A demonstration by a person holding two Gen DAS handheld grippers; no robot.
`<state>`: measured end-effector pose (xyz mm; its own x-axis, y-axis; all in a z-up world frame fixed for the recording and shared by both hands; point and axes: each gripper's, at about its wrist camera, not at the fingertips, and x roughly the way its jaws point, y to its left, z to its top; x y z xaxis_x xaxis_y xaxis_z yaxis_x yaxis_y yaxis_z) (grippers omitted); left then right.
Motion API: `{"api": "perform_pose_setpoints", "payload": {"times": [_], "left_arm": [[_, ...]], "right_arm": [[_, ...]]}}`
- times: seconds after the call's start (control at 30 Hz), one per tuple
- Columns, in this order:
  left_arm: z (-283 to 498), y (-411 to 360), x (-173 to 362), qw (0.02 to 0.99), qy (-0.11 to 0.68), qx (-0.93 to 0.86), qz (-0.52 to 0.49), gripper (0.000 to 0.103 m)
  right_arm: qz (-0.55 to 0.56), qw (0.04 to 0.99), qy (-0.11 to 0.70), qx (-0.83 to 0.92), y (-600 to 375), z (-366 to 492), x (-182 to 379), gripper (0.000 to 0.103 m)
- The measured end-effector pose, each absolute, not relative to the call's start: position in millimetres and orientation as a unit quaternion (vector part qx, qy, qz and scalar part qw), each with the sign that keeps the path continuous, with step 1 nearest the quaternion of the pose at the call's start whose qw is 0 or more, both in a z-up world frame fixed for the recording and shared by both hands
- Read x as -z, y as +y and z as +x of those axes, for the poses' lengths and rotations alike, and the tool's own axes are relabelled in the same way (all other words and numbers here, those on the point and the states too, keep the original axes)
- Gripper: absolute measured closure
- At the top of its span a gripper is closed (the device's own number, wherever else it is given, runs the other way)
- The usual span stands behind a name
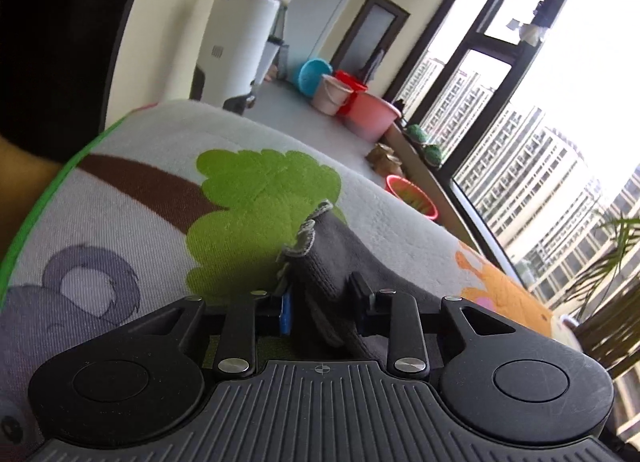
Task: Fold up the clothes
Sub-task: 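Roll the left gripper and grasp the drawstring waistband end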
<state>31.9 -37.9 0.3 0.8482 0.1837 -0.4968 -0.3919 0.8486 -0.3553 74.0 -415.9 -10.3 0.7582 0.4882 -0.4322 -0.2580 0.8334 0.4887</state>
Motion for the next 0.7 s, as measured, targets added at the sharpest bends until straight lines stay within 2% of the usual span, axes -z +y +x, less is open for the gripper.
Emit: {"api": "perform_pose_setpoints", "payload": {"times": [0.23, 0.37, 0.47, 0.57, 0.63, 0.67, 0.7], "left_arm": [[22, -120, -24, 0.976, 0.141, -0.159, 0.048, 0.075], [19, -172, -13, 0.957, 0.104, -0.144, 0.227, 0.075], [24, -200, 3, 0.941, 0.109, -0.100, 0.305, 0.075], [29, -210, 13, 0.939, 0.123, -0.074, 0.313, 0.073], [29, -204, 9, 0.949, 0.134, -0.078, 0.276, 0.071], [28, -194, 3, 0.957, 0.142, -0.089, 0.238, 0.067], [27, -184, -3, 0.963, 0.151, -0.100, 0.200, 0.052]], "right_arm": [[0.209, 0.914, 0.281, -0.205, -417, 75, 11, 0.000], [0.210, 0.914, 0.280, -0.205, -418, 75, 11, 0.000], [0.211, 0.914, 0.280, -0.205, -418, 75, 11, 0.000], [0.212, 0.913, 0.280, -0.206, -418, 75, 11, 0.000], [0.212, 0.913, 0.280, -0.206, -417, 74, 11, 0.000], [0.213, 0.913, 0.280, -0.206, -417, 74, 11, 0.000], [0.213, 0.913, 0.280, -0.206, -417, 74, 11, 0.000]]}}
